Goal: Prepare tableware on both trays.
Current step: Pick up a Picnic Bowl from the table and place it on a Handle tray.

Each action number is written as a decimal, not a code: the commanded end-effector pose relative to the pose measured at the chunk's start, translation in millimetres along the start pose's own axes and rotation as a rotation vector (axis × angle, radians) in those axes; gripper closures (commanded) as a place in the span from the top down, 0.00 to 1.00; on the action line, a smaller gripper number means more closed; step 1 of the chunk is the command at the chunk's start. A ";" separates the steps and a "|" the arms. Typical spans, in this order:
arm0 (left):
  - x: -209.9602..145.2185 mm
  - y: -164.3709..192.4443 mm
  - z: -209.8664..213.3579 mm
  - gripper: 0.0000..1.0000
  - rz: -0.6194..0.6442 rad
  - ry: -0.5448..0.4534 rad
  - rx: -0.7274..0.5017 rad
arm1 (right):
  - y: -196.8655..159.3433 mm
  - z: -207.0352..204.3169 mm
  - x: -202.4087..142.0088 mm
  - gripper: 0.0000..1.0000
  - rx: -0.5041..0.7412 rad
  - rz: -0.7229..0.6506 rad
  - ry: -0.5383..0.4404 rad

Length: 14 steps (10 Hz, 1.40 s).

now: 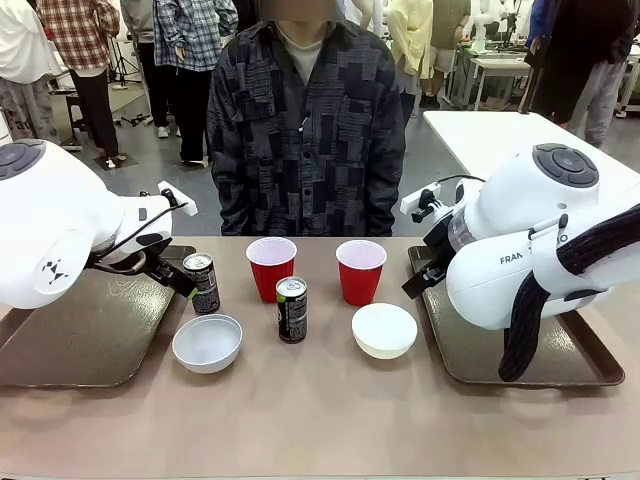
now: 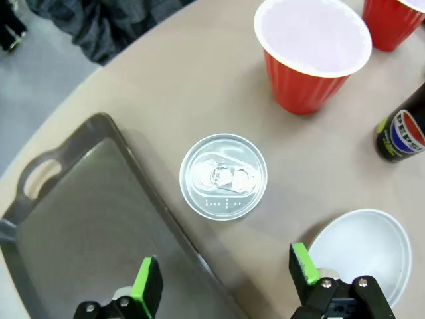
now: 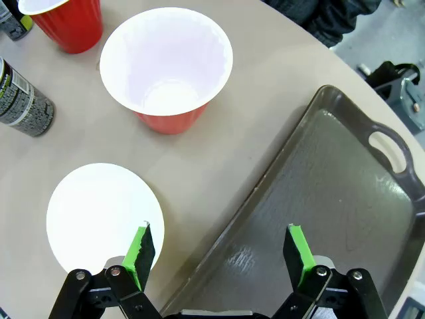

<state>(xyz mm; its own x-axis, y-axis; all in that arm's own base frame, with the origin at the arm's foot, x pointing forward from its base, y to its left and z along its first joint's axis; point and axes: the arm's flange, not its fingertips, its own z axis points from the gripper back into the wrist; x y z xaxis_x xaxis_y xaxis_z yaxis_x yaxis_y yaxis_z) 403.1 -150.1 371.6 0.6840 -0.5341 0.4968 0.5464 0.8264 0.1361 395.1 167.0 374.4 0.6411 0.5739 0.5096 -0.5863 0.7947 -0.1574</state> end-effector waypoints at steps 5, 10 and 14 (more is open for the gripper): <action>0.0 0.0 0.0 1.00 0.000 0.000 0.000 | 0.0 0.0 0.0 1.00 0.000 0.000 0.000; -36.8 -52.9 117.1 1.00 0.008 0.204 -0.170 | 30.6 89.9 -77.8 1.00 -0.034 0.044 0.209; -42.6 -67.5 142.1 1.00 -0.003 0.272 -0.023 | 66.3 176.2 -113.5 1.00 -0.073 -0.021 0.167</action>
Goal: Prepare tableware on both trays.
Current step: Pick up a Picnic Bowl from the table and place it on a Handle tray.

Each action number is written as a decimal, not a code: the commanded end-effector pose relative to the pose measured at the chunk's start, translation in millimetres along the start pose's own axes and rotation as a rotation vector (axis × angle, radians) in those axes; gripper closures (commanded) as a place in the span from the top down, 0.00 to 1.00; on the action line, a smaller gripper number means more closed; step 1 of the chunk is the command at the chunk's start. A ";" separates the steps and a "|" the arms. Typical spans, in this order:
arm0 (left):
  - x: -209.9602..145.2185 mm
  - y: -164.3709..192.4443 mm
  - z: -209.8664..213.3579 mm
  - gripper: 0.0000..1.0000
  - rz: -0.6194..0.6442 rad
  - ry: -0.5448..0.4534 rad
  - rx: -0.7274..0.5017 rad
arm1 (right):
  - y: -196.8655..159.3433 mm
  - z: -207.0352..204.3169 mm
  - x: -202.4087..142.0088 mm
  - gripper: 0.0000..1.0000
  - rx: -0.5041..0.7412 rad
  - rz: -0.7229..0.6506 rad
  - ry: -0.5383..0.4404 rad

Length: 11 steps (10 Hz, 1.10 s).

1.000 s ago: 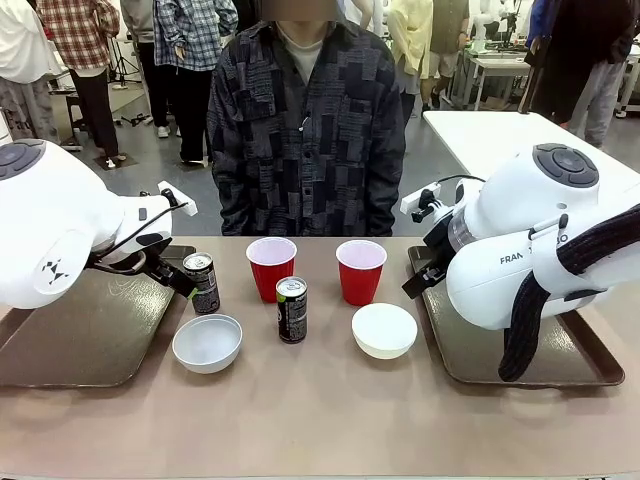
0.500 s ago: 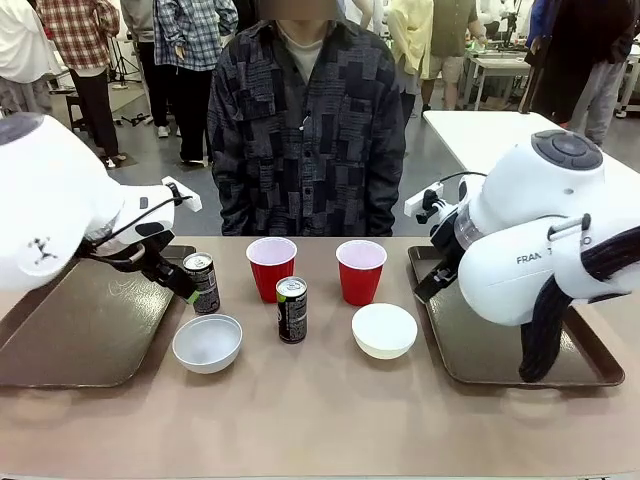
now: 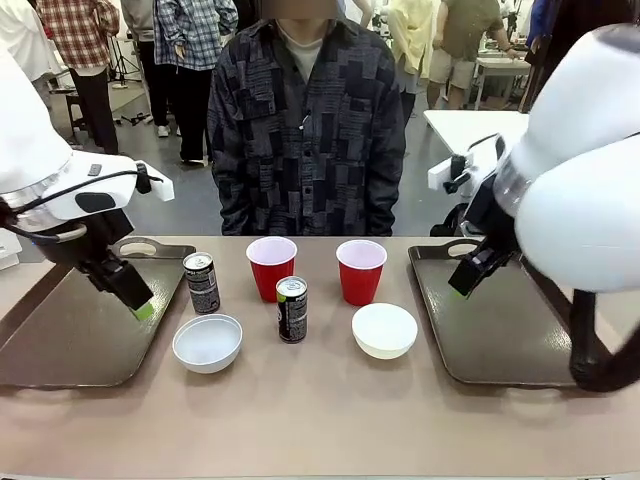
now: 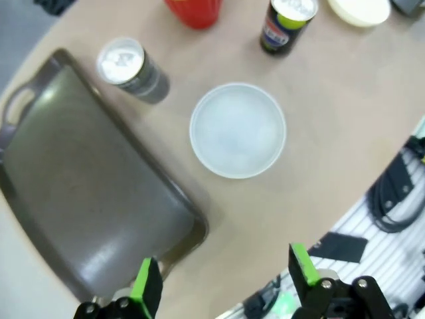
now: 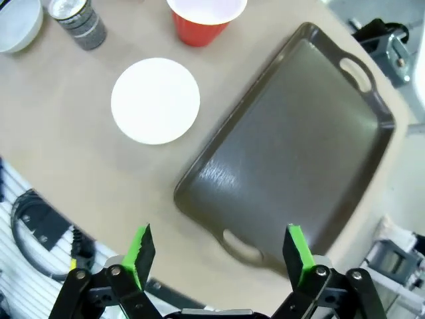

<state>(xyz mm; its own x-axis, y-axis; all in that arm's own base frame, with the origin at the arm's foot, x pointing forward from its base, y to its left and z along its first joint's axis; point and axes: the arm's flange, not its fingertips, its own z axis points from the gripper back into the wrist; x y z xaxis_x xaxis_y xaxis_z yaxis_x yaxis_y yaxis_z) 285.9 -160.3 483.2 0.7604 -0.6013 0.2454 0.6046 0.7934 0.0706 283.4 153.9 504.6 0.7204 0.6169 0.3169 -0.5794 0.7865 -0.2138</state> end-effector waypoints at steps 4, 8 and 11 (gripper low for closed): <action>0.0 0.0 0.0 1.00 0.000 0.000 0.000 | 0.0 0.0 0.0 1.00 0.000 0.000 0.000; -21.7 73.4 28.6 1.00 0.065 -0.229 -0.435 | -63.8 -0.5 -39.7 1.00 0.418 -0.237 -0.036; -67.0 128.2 30.3 1.00 0.123 -0.507 -0.874 | -111.4 -13.7 -100.2 1.00 0.874 -0.402 -0.269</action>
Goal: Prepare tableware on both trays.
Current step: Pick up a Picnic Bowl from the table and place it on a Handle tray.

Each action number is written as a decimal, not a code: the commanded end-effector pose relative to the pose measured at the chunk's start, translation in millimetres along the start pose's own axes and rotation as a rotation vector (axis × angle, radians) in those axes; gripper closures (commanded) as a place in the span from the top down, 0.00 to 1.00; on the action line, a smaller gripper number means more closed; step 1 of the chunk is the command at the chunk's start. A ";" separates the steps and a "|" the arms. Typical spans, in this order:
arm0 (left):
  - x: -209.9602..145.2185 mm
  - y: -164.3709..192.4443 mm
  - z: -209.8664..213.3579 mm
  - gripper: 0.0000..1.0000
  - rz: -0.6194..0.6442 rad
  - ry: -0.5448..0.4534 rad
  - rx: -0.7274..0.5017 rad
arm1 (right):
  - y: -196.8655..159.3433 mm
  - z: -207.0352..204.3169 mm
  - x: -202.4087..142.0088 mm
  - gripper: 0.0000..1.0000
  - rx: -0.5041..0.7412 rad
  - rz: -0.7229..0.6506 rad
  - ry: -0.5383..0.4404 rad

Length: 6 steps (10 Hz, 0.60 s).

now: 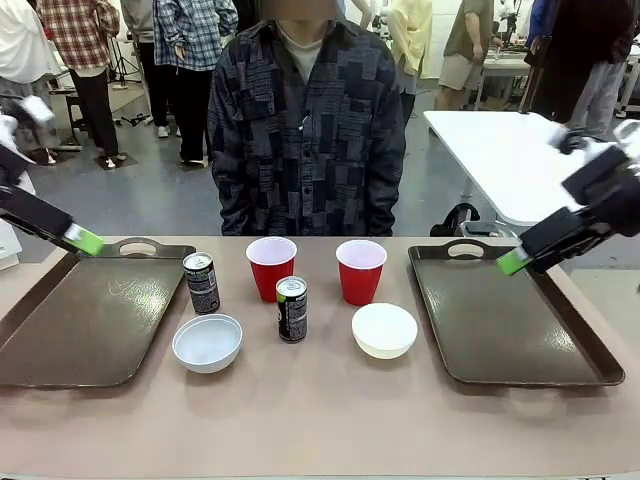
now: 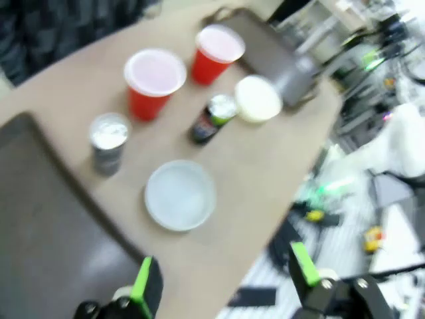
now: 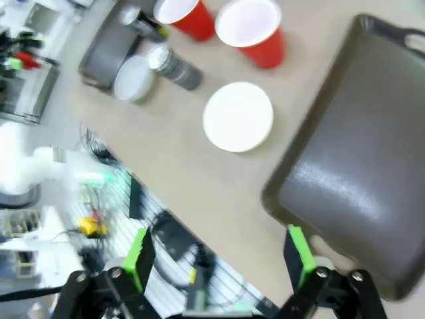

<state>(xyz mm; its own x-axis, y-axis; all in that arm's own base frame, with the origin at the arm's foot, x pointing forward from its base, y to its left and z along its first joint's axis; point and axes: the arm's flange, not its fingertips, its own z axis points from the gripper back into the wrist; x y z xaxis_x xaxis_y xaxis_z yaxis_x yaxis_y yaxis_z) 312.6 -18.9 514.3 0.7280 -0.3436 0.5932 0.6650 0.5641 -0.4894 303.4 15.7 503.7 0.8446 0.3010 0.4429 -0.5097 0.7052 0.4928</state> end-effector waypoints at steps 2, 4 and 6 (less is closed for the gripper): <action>-31.7 11.8 14.3 1.00 0.177 -0.122 -0.299 | -26.9 4.1 -61.5 1.00 0.363 -0.142 -0.154; -41.2 15.9 21.1 1.00 0.274 -0.111 -0.238 | -29.6 7.7 -71.0 1.00 0.361 -0.162 -0.157; -40.9 26.3 21.7 1.00 0.404 -0.088 -0.115 | -30.6 1.5 -66.5 1.00 0.325 -0.188 -0.121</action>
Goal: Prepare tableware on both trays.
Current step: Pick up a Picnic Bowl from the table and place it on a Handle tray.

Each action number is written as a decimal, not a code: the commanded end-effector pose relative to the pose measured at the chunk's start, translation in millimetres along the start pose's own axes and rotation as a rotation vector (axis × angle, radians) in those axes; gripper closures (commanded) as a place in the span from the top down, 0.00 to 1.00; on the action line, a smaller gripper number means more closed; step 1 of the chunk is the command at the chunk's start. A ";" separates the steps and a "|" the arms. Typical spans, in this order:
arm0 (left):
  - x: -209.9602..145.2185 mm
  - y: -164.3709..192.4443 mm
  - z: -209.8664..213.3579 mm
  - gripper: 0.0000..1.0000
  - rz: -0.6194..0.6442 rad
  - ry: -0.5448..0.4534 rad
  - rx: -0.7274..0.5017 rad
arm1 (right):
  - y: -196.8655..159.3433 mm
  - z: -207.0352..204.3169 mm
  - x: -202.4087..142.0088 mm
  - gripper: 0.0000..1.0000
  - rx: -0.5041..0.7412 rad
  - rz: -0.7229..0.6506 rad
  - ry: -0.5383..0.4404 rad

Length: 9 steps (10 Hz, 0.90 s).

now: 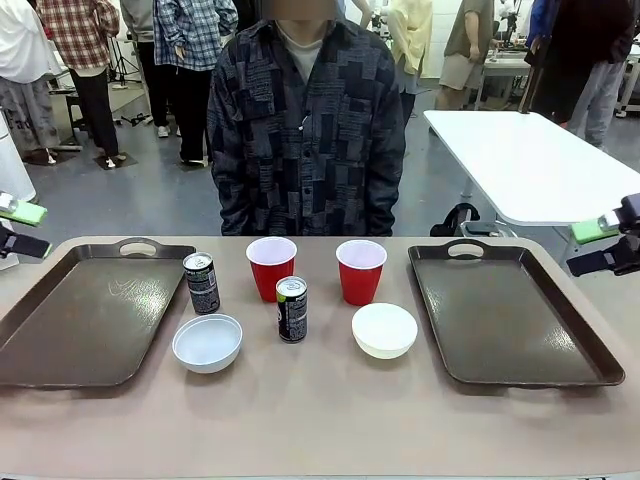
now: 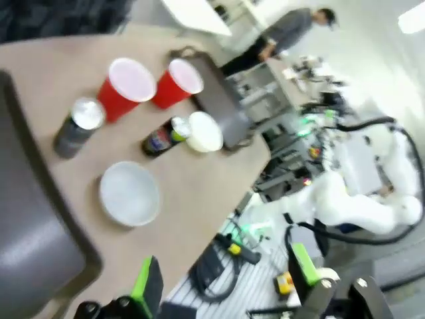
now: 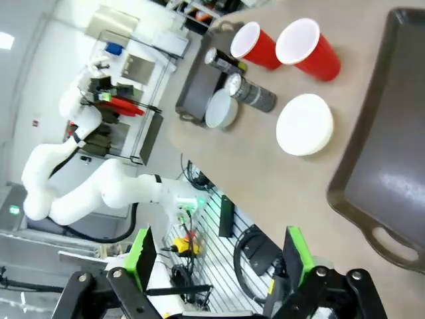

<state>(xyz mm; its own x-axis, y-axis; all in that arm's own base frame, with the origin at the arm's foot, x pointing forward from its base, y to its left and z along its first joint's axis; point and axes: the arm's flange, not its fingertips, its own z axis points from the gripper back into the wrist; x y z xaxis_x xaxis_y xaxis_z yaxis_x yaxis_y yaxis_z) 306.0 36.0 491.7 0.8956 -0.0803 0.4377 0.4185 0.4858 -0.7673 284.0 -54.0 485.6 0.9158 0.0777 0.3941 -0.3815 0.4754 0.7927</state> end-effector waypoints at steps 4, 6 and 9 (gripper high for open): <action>-15.9 16.6 0.8 1.00 0.151 -0.011 0.141 | -19.7 -41.5 -26.6 1.00 -0.037 -0.056 0.034; -18.0 19.5 1.8 1.00 0.189 -0.012 0.195 | -20.8 -40.4 -26.1 1.00 -0.044 -0.066 0.030; -3.8 22.5 12.5 1.00 0.164 -0.018 0.168 | -21.7 -18.3 3.7 1.00 -0.071 -0.091 0.047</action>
<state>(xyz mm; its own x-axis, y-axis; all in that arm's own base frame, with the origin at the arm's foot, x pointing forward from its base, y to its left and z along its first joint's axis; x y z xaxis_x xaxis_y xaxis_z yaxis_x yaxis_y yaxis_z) 309.6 54.6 483.1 0.9413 0.0088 0.3375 0.2470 0.6636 -0.7061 298.4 -48.2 464.3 0.9467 0.0749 0.3133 -0.2997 0.5616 0.7712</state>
